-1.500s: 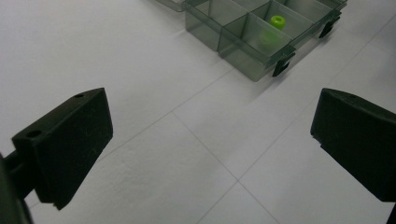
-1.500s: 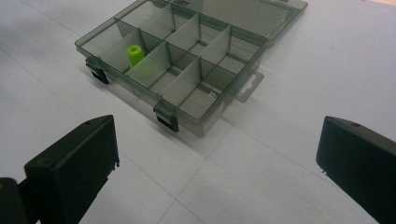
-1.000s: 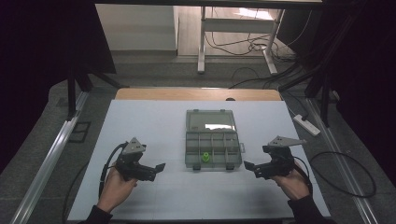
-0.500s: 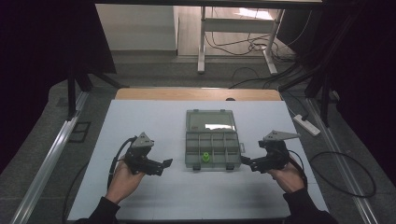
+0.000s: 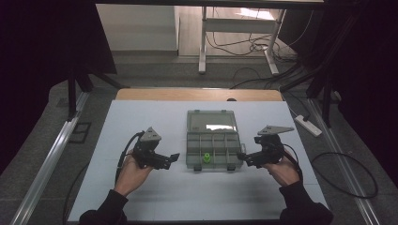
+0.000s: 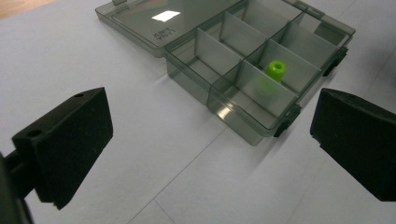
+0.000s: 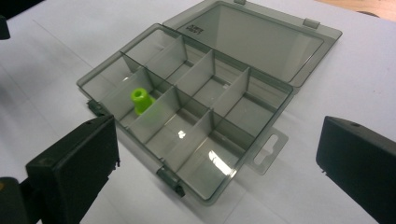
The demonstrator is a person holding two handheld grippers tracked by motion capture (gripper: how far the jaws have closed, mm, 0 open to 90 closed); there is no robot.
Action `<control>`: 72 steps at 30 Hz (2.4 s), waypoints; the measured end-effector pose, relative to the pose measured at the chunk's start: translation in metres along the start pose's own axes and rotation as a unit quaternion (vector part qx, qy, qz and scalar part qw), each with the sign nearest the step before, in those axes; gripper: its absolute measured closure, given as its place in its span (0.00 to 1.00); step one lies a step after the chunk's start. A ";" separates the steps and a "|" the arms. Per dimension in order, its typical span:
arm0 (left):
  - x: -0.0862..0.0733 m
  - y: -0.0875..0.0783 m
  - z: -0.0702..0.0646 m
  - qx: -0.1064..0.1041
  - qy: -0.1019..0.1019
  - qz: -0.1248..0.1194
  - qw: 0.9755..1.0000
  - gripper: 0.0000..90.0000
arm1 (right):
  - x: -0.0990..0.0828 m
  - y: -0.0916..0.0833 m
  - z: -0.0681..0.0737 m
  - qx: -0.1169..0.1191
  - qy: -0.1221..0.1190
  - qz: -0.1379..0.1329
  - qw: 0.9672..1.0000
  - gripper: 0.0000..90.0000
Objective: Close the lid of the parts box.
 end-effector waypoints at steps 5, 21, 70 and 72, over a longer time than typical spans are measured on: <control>0.003 0.006 0.002 -0.002 0.000 0.005 1.000 0.00 | 0.003 0.007 -0.004 -0.005 -0.005 0.004 1.000 0.00; 0.014 0.021 0.009 -0.005 0.001 0.009 1.000 0.00 | 0.015 0.029 -0.022 0.006 0.024 0.010 1.000 0.00; 0.043 0.065 0.032 -0.016 -0.005 0.015 1.000 0.00 | 0.040 0.091 -0.072 -0.028 0.052 0.051 0.997 0.00; 0.044 0.068 0.033 -0.017 -0.005 0.019 1.000 0.00 | 0.040 0.093 -0.075 -0.032 0.054 0.055 0.997 0.00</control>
Point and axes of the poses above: each handheld gripper's, and its own axes: y roughly forward along the jaws, x roughly out of its top, z roughly to its left, the point moved 1 cm from there along y, roughly forward along the jaws, and after that the axes turned 13 degrees about -y, right-handed, at the moved point
